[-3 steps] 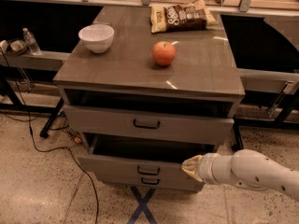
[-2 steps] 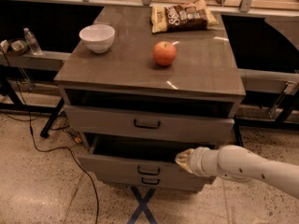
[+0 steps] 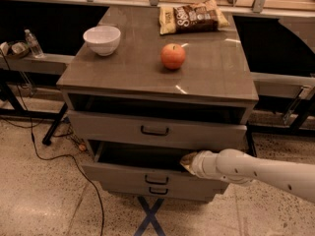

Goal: Open middle drawer

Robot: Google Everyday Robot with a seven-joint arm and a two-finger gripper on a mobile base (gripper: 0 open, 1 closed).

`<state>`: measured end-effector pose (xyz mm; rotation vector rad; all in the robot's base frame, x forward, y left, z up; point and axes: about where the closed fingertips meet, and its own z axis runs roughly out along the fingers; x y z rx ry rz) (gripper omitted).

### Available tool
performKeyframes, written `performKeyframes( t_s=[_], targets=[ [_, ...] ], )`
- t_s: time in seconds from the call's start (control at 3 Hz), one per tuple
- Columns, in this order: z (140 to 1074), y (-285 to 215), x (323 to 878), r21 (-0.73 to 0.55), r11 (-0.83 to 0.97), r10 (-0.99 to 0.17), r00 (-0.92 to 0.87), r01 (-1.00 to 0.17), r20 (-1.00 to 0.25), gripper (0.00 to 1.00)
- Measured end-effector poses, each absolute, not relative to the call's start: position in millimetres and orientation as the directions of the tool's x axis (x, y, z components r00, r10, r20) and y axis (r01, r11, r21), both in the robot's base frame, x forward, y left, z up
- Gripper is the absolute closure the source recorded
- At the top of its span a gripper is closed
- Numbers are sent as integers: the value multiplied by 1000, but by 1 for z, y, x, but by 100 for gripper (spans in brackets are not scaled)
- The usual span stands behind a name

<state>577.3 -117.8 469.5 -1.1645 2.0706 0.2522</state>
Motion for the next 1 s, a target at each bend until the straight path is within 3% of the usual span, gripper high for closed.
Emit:
performKeyframes(
  t_s=[1.0],
  targets=[
    [449, -157, 539, -174, 582, -715, -398, -794, -574, 100]
  ],
)
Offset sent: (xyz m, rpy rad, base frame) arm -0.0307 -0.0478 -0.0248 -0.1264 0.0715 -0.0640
